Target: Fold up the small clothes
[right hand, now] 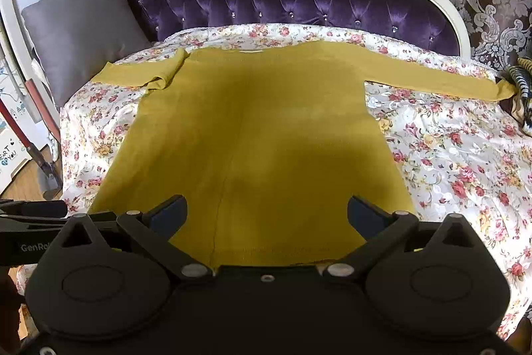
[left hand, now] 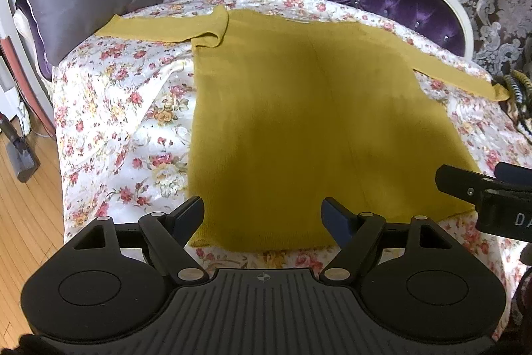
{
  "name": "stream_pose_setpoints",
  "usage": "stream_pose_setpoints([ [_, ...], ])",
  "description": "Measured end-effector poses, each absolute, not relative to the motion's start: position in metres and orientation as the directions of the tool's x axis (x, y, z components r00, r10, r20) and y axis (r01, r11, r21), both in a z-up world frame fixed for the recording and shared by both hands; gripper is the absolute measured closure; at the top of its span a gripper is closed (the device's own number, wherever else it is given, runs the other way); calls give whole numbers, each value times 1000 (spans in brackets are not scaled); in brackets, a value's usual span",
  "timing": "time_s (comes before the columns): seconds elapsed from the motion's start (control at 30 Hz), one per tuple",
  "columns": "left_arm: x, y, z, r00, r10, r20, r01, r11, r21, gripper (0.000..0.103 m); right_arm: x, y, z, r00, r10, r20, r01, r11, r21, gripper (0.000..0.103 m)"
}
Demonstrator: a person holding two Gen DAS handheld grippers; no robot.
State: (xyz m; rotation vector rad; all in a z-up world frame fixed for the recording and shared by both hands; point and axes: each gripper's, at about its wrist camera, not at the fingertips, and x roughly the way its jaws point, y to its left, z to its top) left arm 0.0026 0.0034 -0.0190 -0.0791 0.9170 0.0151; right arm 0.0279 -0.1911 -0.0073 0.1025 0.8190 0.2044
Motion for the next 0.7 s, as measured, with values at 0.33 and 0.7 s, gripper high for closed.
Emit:
stream_pose_setpoints([
  [0.33,6,3,-21,599,-16,-801,-49,997,-57,27,32,-189,-10,654,219,-724,-140,976,168,1],
  [0.7,5,1,-20,611,1,-791,-46,998,-34,27,32,-188,-10,651,224,-725,-139,975,176,1],
])
